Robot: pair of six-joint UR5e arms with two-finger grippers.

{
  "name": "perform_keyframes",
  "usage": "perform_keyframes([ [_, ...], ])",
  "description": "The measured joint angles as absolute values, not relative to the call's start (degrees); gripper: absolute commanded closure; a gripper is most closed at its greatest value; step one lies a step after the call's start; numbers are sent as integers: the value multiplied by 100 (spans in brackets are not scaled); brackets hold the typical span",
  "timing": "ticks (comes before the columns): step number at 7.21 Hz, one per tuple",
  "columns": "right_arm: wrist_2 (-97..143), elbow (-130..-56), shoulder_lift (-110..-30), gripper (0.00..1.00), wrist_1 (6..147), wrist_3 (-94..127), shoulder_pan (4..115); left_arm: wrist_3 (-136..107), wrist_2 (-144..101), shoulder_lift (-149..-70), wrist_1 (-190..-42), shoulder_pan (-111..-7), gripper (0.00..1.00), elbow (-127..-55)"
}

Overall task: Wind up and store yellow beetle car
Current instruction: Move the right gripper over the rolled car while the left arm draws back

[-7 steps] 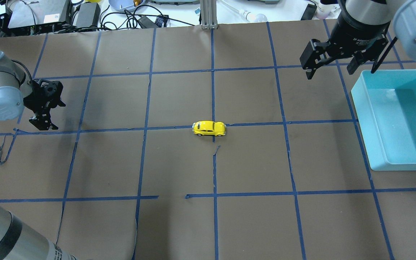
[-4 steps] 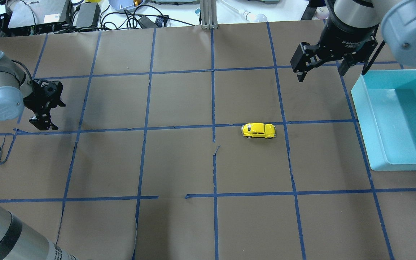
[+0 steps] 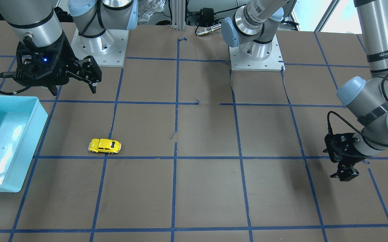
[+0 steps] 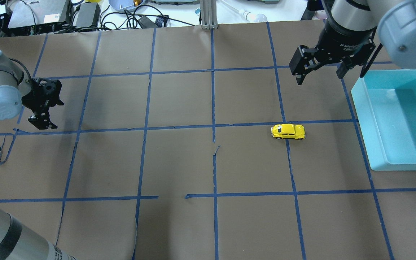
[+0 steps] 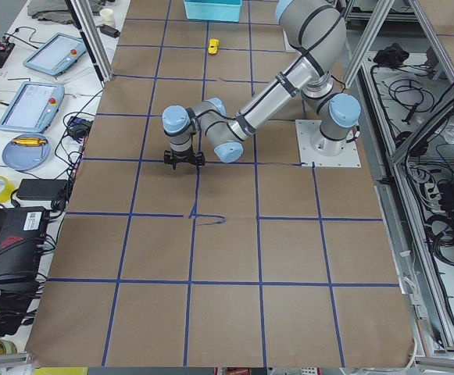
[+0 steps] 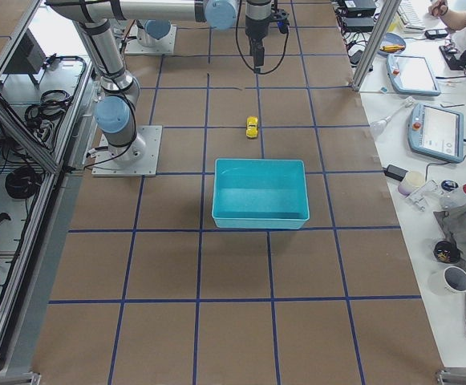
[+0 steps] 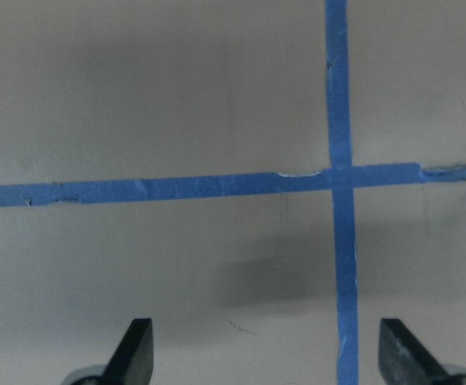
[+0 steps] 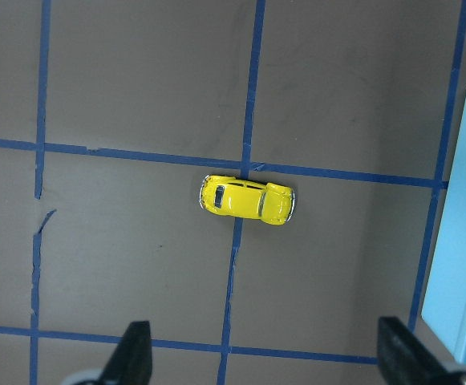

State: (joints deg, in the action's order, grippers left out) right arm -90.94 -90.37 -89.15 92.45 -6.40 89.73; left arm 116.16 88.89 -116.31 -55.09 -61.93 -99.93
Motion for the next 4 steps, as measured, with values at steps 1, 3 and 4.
perform_keyframes([
  [1, -9134, -9049, -8893, 0, 9246, -655, 8969, 10779, 8867, -11476, -5687, -6289, 0, -9995],
  [3, -9209, -9155, -8790, 0, 9305, -1239, 8942, 8172, 8811, -10945, -6057, -6754, 0, -9976],
  [4, -9264, -9319, -8749, 0, 9496, -1936, 8937, 6574, 8814, -10687, -6163, -7218, 0, -9916],
])
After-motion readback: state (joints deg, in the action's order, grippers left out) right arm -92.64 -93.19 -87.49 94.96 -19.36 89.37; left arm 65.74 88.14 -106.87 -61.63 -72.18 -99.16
